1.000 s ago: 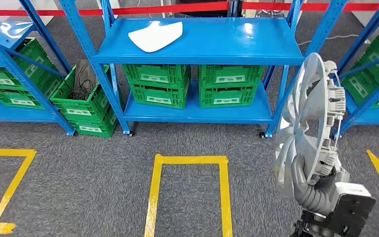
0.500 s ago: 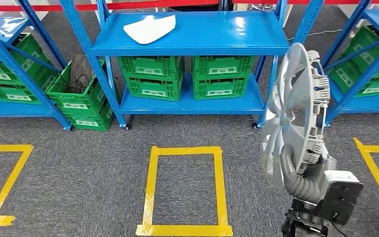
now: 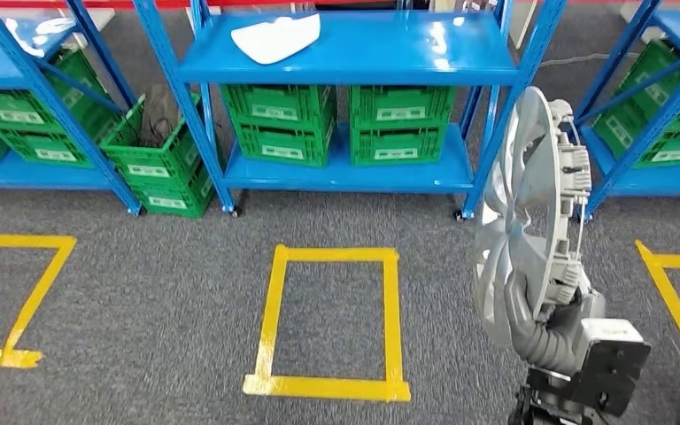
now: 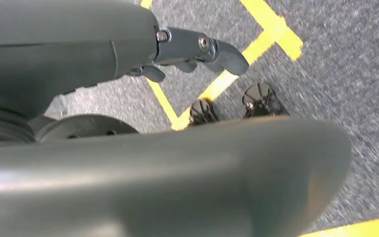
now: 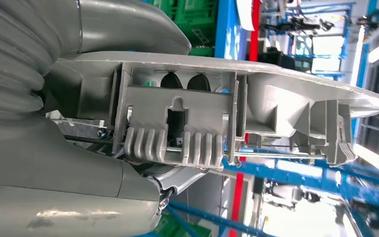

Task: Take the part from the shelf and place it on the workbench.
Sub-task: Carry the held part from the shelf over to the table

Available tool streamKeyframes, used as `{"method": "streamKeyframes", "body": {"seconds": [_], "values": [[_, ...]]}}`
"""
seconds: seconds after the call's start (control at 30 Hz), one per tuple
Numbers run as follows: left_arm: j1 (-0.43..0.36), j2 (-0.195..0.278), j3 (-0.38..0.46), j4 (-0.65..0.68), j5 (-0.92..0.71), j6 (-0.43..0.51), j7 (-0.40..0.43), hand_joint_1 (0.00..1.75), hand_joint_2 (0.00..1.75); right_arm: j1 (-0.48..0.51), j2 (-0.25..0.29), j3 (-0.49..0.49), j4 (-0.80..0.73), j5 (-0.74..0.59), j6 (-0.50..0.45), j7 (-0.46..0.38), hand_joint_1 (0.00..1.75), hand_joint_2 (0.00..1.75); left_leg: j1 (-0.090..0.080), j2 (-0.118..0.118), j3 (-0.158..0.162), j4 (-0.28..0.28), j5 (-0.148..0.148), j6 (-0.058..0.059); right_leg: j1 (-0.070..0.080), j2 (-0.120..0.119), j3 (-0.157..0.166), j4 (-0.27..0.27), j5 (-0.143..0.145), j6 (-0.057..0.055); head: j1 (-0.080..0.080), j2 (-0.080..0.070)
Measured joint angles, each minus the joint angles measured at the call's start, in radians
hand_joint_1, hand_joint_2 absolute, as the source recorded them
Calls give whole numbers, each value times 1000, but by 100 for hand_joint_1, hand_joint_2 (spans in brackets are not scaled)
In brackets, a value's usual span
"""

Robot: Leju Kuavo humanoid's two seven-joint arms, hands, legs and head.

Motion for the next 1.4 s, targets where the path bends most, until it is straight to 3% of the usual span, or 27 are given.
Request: {"method": "streamKeyframes", "body": {"seconds": [0.1,0.13,0.2,0.27,0.33,0.4,0.47,0.5,0.53,0.6,0.63,0.67,0.7,0.77,0.83,0.87,0.9,0.97,1.0,1.07,1.13,1.17,1.2,1.23,1.27,1.33,1.4], "values": [[-1,0,0,0,-1,-1,-1,0,0,-1,2,0,2,-2,-8,-3,175,175,0,-1,-43,162,-143,-4,6,-2,-26,-3,34,-20,-20,0],[-1,-3,0,0,-5,-2,0,0,0,1,2,0,3,-1,-15,-4,175,175,0,-2,-49,217,-168,-3,9,-2,-38,-2,47,-21,-27,0],[-1,-24,0,-1,-25,11,-12,0,0,6,3,0,6,9,-37,-7,175,175,-2,-2,-21,247,-152,4,17,0,-69,-1,73,-22,-35,0],[-2,-59,0,-1,-43,41,-37,0,0,14,6,0,5,23,-51,-9,175,175,-9,-4,75,146,-114,23,20,0,-96,-1,96,-19,-39,0],[-4,-87,0,-2,-48,58,-48,0,0,21,7,0,2,31,-54,-10,175,175,-19,-7,184,2,-120,38,21,0,-111,-2,116,-11,-39,0],[-4,-107,0,-3,-50,60,-49,0,0,24,8,0,0,33,-54,-11,175,175,-29,-8,216,-65,-131,44,17,-2,-115,-11,138,2,-35,0],[-3,-121,-1,-3,-53,58,-49,0,0,28,8,0,-1,33,-54,-12,175,175,-31,-5,200,-81,-109,52,13,0,-119,-20,150,16,-33,0],[-3,-124,-1,-3,-54,57,-49,0,0,31,8,0,-1,33,-54,-12,175,175,-30,-2,194,-88,-94,58,13,1,-129,-8,131,21,-30,0],[-2,-127,0,-3,-55,57,-49,0,0,33,8,0,-1,33,-54,-12,175,175,-28,2,187,-94,-80,64,12,3,-142,23,93,24,-26,0],[-2,-131,0,-2,-58,57,-49,0,0,36,8,0,-1,33,-54,-12,175,175,-29,5,163,-93,-54,73,11,3,-172,142,-11,27,-14,0],[-2,-134,0,-2,-59,57,-49,0,0,36,8,0,-1,33,-54,-12,175,175,-30,6,147,-90,-42,74,11,3,-179,205,-42,28,-9,0],[-2,-137,0,-2,-60,57,-48,0,0,36,8,1,0,33,-54,-12,175,175,-31,6,128,-85,-30,74,12,3,-176,248,-49,29,-4,0],[-2,-140,0,-2,-60,57,-48,0,0,36,8,1,0,33,-53,-12,175,175,-32,6,107,-78,-18,73,12,3,-160,259,-36,29,-1,0],[-2,-144,-1,-2,-61,57,-47,0,0,36,8,2,0,32,-53,-11,175,175,-33,6,68,-64,1,70,13,3,-79,180,8,25,5,0],[-2,-147,-1,-2,-62,58,-46,0,0,35,8,3,-1,30,-51,-9,175,175,-35,6,40,-49,17,63,17,1,26,41,1,18,10,0],[-2,-148,-1,-3,-63,59,-46,0,0,35,8,3,-1,28,-51,-8,175,175,-36,6,32,-44,25,58,20,0,54,-7,-10,13,10,0],[-2,-149,-1,-3,-63,59,-46,0,0,35,8,4,-1,28,-50,-7,175,175,-36,7,28,-42,34,52,23,-1,64,-32,-19,8,9,0],[-1,-150,-1,-2,-63,60,-46,0,0,36,8,5,-1,27,-50,-6,175,175,-32,6,23,-41,43,39,24,-3,51,-42,-9,-5,10,0],[-1,-150,-1,-2,-63,61,-46,0,0,35,8,5,-1,27,-49,-6,175,175,-30,4,16,-28,27,34,22,-4,45,-46,0,-13,10,0],[-1,-150,-1,-2,-64,62,-43,0,0,34,8,5,-1,26,-46,-5,175,175,-25,-1,-12,49,-53,24,18,-6,29,-52,19,-24,4,0],[-1,-150,-1,-1,-67,63,-37,0,0,39,8,5,-1,26,-44,-4,175,175,-19,-1,-41,176,-134,16,17,-5,8,-52,39,-26,-9,0],[-1,-150,-1,-1,-69,63,-33,0,0,44,8,5,-1,25,-44,-4,175,175,-15,-1,-45,224,-144,12,16,-5,-1,-51,49,-25,-14,0],[0,-150,-1,-1,-71,63,-30,0,0,49,7,5,-1,25,-45,-3,175,175,-12,-1,-36,243,-134,9,15,-5,-10,-50,59,-21,-17,0],[0,-149,-1,-1,-74,63,-28,0,0,55,6,6,-1,25,-45,-3,175,175,-9,-1,-8,224,-110,8,14,-5,-18,-49,68,-18,-20,0],[0,-149,-2,-1,-76,64,-28,0,0,60,6,6,-1,24,-46,-2,175,175,-7,-1,39,168,-85,6,12,-5,-25,-47,76,-13,-23,0],[-1,-149,-3,0,-80,64,-30,0,0,65,4,7,-1,24,-46,1,175,175,-6,-4,144,22,-75,5,10,-4,-40,-43,90,-1,-29,0],[-2,-147,-6,0,-81,63,-32,0,0,64,1,8,-1,31,-42,7,175,175,-11,-8,190,-59,-93,10,10,-4,-52,-40,102,14,-31,0]]}}
